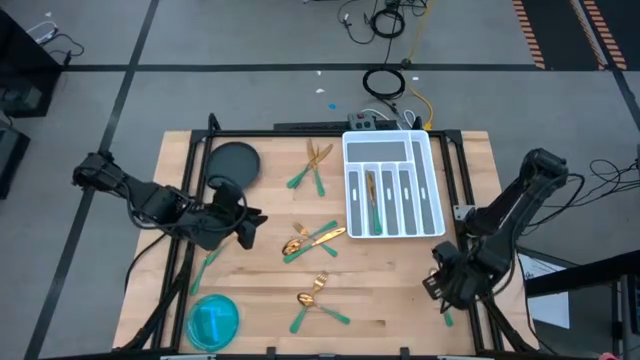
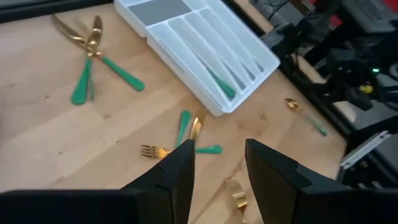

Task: Sort silverware
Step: Put the green spoon on the silverware organizer

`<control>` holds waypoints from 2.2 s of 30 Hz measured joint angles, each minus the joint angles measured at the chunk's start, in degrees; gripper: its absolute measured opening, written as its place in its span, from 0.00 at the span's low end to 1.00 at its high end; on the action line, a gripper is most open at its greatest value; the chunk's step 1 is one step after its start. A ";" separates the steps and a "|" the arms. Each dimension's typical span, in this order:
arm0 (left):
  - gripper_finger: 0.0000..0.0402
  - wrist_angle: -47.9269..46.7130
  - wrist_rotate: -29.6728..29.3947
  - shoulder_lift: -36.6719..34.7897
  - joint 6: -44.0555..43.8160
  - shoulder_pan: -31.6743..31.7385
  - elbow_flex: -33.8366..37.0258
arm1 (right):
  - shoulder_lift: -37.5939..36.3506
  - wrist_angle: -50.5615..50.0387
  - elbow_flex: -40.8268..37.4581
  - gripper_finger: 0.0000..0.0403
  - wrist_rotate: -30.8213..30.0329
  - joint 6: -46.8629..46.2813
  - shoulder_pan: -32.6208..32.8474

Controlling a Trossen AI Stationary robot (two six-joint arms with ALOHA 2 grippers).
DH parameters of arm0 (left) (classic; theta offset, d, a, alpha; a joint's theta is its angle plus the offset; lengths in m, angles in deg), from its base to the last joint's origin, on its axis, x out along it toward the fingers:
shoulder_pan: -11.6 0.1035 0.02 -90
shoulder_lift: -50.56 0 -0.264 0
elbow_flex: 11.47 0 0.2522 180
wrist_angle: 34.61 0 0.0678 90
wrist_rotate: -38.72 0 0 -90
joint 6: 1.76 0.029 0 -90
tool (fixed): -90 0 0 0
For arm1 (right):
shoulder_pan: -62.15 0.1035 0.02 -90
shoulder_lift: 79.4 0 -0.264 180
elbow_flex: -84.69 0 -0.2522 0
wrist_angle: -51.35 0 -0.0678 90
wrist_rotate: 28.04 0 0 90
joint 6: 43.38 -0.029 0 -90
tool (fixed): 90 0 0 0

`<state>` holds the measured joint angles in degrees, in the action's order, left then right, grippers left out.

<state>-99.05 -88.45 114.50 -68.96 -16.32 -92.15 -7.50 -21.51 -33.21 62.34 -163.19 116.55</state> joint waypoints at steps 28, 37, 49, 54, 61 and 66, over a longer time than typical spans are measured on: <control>0.37 0.14 -0.41 0.04 3.63 0.02 0.88 | 20.49 13.91 -2.42 0.45 7.51 -5.43 0.28; 0.37 -1.71 -0.65 0.04 4.62 0.08 0.88 | 21.18 14.07 -2.47 0.03 10.21 -5.02 -1.98; 0.37 -2.68 -1.50 0.07 6.35 0.09 0.88 | 18.18 14.10 2.07 0.00 1.07 -4.72 -3.72; 0.37 -2.67 -1.70 0.07 6.66 0.09 0.86 | 15.13 14.43 5.57 0.00 -13.64 -3.43 -4.57; 0.37 -2.30 -2.12 0.07 6.67 0.09 0.88 | 7.79 15.65 5.52 0.00 -47.47 -0.75 -6.51; 0.37 -1.24 -2.22 0.07 8.62 0.09 0.85 | -2.05 15.26 -0.59 0.00 -59.34 -0.98 -8.02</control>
<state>-100.29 -90.67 114.56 -60.33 -16.24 -91.30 -9.55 -6.25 -33.80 3.00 -164.17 108.52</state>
